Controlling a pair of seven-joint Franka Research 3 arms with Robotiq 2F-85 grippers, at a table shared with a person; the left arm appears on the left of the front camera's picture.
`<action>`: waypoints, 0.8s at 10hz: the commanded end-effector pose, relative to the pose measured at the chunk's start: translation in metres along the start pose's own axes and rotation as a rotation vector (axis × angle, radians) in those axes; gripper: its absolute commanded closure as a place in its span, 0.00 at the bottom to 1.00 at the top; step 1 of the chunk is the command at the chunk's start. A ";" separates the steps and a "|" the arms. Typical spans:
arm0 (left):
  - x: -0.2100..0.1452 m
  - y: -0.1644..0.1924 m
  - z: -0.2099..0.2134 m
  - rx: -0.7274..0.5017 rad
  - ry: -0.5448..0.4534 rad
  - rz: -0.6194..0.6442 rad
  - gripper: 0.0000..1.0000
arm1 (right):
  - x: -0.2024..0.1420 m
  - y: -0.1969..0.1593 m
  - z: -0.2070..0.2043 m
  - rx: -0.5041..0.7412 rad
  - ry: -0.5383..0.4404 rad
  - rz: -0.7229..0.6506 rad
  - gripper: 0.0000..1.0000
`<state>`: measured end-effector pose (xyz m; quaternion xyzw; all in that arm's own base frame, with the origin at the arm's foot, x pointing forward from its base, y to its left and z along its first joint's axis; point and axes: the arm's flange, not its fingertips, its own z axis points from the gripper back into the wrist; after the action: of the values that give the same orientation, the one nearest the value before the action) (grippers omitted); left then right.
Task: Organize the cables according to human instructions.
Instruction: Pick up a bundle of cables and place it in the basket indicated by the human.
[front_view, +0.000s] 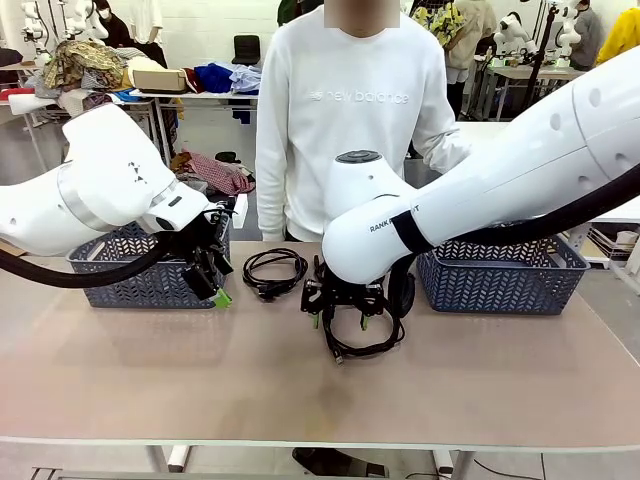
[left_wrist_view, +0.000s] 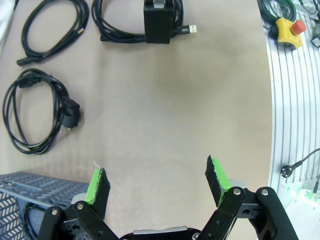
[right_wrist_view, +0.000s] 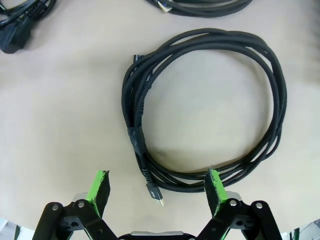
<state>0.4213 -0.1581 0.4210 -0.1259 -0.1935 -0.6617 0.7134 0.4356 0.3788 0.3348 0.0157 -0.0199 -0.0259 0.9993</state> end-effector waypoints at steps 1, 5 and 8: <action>-0.001 0.000 0.001 -0.001 0.001 0.001 0.00 | 0.004 0.019 -0.004 -0.025 -0.026 -0.032 0.00; -0.001 0.000 0.001 -0.001 0.001 0.001 0.00 | 0.013 0.025 -0.015 -0.085 -0.025 -0.062 0.00; -0.001 0.000 0.001 -0.001 0.001 0.001 0.00 | 0.021 0.031 -0.021 -0.077 -0.004 -0.046 0.00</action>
<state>0.4213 -0.1581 0.4210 -0.1259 -0.1935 -0.6617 0.7134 0.4548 0.3990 0.3138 -0.0115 -0.0147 -0.0416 0.9990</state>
